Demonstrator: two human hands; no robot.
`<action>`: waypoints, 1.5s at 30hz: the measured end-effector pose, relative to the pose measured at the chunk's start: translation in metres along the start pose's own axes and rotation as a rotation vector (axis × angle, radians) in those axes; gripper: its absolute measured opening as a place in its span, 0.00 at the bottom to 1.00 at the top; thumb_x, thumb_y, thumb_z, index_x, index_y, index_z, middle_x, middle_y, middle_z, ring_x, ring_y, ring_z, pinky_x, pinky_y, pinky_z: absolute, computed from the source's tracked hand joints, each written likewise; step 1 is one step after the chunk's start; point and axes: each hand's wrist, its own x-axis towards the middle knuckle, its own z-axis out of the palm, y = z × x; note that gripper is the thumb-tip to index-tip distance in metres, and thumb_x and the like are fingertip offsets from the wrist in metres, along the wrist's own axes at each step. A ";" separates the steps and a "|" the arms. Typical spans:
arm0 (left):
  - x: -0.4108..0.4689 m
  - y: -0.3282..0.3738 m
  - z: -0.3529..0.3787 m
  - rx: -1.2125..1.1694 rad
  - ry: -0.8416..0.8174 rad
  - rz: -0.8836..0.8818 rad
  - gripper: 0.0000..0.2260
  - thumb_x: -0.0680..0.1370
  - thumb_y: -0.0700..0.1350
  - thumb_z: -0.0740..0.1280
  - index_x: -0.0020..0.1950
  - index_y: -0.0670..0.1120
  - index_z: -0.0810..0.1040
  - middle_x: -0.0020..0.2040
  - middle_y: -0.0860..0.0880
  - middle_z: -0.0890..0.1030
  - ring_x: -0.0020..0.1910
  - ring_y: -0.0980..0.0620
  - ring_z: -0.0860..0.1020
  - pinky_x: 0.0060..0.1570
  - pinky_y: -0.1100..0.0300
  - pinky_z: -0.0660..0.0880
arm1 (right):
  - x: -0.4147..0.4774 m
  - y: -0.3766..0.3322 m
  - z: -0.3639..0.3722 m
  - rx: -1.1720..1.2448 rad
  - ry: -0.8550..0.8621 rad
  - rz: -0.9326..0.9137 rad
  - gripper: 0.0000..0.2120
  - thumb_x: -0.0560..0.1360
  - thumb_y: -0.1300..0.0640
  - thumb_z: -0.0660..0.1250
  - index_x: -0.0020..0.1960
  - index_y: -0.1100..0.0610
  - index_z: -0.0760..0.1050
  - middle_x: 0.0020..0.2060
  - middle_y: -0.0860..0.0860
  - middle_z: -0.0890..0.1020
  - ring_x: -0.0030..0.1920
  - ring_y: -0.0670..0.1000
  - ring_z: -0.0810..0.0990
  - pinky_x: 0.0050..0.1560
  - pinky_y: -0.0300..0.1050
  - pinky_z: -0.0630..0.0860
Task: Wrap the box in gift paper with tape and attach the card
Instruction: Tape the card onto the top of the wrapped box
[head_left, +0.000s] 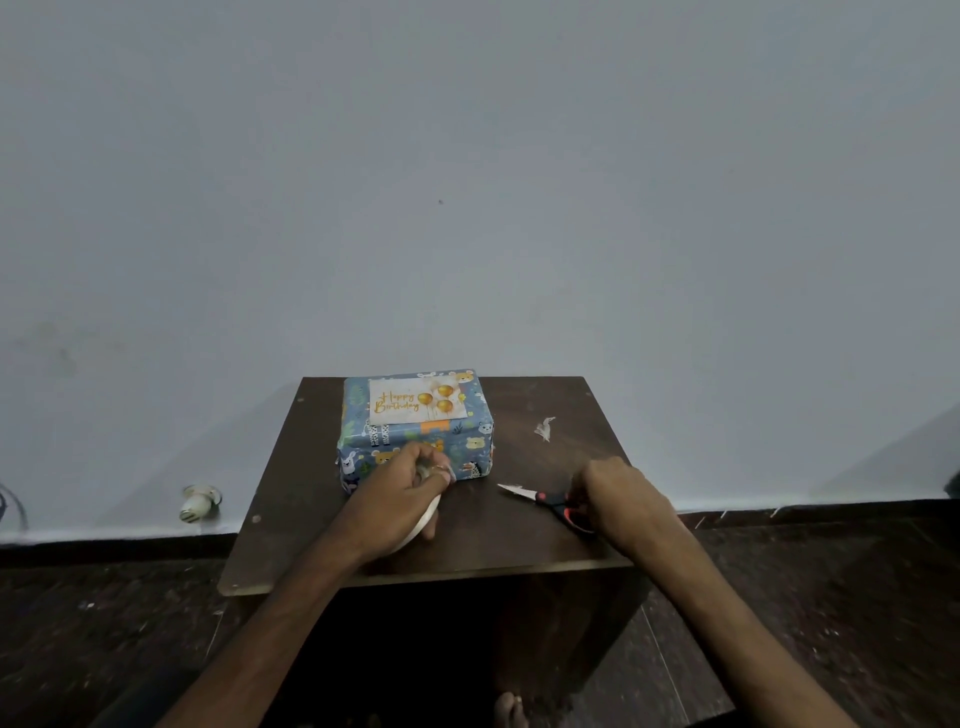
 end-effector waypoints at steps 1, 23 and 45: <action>-0.001 0.002 0.000 -0.018 0.002 0.007 0.03 0.84 0.46 0.61 0.56 0.50 0.72 0.26 0.48 0.79 0.26 0.57 0.76 0.39 0.56 0.68 | -0.003 -0.001 -0.001 -0.017 0.067 -0.011 0.10 0.75 0.50 0.69 0.54 0.53 0.81 0.50 0.52 0.81 0.51 0.55 0.81 0.41 0.43 0.72; -0.005 0.019 0.012 -0.699 -0.088 0.092 0.14 0.77 0.42 0.67 0.61 0.46 0.69 0.27 0.44 0.73 0.22 0.51 0.69 0.22 0.61 0.64 | -0.011 -0.071 0.006 1.398 0.195 -0.307 0.03 0.78 0.67 0.67 0.47 0.61 0.77 0.39 0.54 0.81 0.40 0.46 0.80 0.43 0.41 0.80; -0.005 0.024 -0.018 0.506 0.780 0.529 0.12 0.80 0.45 0.64 0.63 0.45 0.74 0.60 0.48 0.77 0.55 0.47 0.75 0.52 0.53 0.71 | 0.014 0.051 0.031 0.163 0.596 -0.308 0.09 0.75 0.57 0.72 0.53 0.49 0.79 0.43 0.45 0.82 0.48 0.52 0.79 0.53 0.48 0.69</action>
